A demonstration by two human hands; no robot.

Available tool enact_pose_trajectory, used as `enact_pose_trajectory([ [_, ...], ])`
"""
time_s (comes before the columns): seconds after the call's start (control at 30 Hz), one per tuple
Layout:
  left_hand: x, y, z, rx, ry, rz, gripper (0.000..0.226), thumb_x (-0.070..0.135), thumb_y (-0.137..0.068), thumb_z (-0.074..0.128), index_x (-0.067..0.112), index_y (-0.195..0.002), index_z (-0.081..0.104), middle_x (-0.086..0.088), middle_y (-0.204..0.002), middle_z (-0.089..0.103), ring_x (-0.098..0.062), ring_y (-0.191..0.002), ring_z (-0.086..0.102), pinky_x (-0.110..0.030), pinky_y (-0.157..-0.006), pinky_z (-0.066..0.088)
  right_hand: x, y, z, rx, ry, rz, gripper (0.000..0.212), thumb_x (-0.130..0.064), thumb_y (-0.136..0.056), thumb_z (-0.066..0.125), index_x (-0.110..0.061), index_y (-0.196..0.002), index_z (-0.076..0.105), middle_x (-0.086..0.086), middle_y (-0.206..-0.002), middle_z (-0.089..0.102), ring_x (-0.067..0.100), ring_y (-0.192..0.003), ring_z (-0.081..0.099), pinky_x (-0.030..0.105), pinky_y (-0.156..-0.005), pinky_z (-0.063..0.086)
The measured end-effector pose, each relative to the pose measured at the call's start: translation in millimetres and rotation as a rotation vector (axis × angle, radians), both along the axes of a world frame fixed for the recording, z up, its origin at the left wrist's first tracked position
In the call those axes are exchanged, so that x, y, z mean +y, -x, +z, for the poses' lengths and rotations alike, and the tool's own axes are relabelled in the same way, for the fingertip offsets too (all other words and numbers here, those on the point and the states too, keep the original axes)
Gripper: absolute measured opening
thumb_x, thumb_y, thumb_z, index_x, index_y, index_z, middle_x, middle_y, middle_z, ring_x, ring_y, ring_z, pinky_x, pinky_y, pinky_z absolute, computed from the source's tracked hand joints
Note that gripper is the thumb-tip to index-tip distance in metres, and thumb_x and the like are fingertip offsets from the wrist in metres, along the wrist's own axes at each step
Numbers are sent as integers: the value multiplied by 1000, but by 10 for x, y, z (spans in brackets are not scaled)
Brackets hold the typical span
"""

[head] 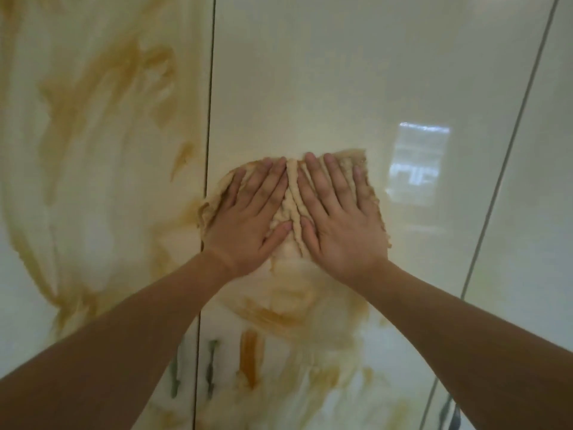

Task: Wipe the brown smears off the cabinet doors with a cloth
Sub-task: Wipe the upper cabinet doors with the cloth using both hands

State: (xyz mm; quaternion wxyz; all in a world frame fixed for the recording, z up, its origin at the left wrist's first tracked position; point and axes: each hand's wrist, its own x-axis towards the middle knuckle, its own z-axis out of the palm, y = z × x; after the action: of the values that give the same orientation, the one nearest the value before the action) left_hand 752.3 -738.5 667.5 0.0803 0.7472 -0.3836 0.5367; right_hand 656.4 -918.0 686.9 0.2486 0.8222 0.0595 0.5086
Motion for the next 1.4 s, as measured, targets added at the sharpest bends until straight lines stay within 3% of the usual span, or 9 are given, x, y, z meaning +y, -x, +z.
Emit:
enact_pose_trajectory([
  [0.17, -11, 30, -579, 2, -128, 23, 76, 50, -103, 34, 9, -160, 5, -5, -170, -1, -20, -156, 1, -44, -126, -1, -171, 77, -579, 3, 82, -4, 66, -39, -104, 37, -13, -162, 18, 6, -170, 12, 26, -157, 11, 53, -125, 16],
  [0.33, 69, 22, -514, 17, -189, 2, 74, 53, -104, 29, 11, -160, 5, -2, -170, -5, -19, -156, 2, -42, -126, -3, -150, 127, -515, 27, 75, 22, 64, -38, -104, 44, -13, -160, 27, 6, -169, 17, 26, -156, 16, 51, -125, 19],
  [0.53, 217, -74, -327, -83, -287, -20, 73, 50, -103, 40, 14, -161, 12, 1, -170, 1, -15, -155, 9, -36, -126, 4, -203, 83, -470, -9, 154, -2, 65, -34, -97, 58, -12, -155, 38, 5, -168, 24, 24, -154, 25, 47, -120, 27],
  [0.63, 198, -131, -350, -135, -262, -40, 66, 48, -102, 42, 11, -156, 29, -2, -169, 8, -17, -154, 16, -35, -125, 10, -165, -36, -454, -102, 217, -54, 47, -24, -105, 36, -10, -148, 47, 7, -164, 34, 25, -151, 31, 45, -115, 30],
  [0.73, 107, -192, -142, -187, -165, -67, 69, 46, -101, 40, 9, -156, 24, -5, -169, 11, -18, -154, 19, -33, -125, 12, -66, -201, -281, -186, 210, -132, 48, -24, -103, 30, -7, -143, 48, 11, -163, 33, 27, -150, 31, 45, -116, 27],
  [0.9, 160, -212, 568, -140, -25, -145, 77, 37, -94, 46, 6, -158, 17, -6, -168, 17, -18, -154, 18, -34, -120, 20, 393, -401, 311, -216, -50, -50, 65, -18, -90, 42, -3, -152, 35, 10, -167, 25, 24, -152, 27, 43, -123, 20],
  [1.03, 398, -219, 1443, -178, -4, -222, 72, 25, -98, 38, 5, -160, 7, -8, -170, -1, -19, -156, 7, -37, -122, 15, 748, -399, 1178, -162, -227, 245, 69, -16, -95, 36, -10, -161, 16, 7, -170, 14, 22, -155, 20, 38, -126, 13],
  [1.13, 631, -73, 2384, -247, 104, -293, 73, 18, -96, 32, 6, -159, -2, -5, -169, -9, -19, -156, -5, -36, -125, 6, 1181, -369, 2137, -281, -355, 403, 64, -11, -102, 34, -15, -162, 14, 0, -171, 8, 17, -157, 11, 40, -127, 9],
  [1.4, 1369, 75, 4272, -479, 309, -286, 61, 12, -104, 31, 4, -159, 8, -10, -169, 6, -20, -156, 4, -38, -127, 5, 1967, -295, 4006, -595, -180, 406, 57, -13, -105, 35, -4, -160, 20, 11, -169, 16, 23, -157, 14, 48, -126, 12],
])
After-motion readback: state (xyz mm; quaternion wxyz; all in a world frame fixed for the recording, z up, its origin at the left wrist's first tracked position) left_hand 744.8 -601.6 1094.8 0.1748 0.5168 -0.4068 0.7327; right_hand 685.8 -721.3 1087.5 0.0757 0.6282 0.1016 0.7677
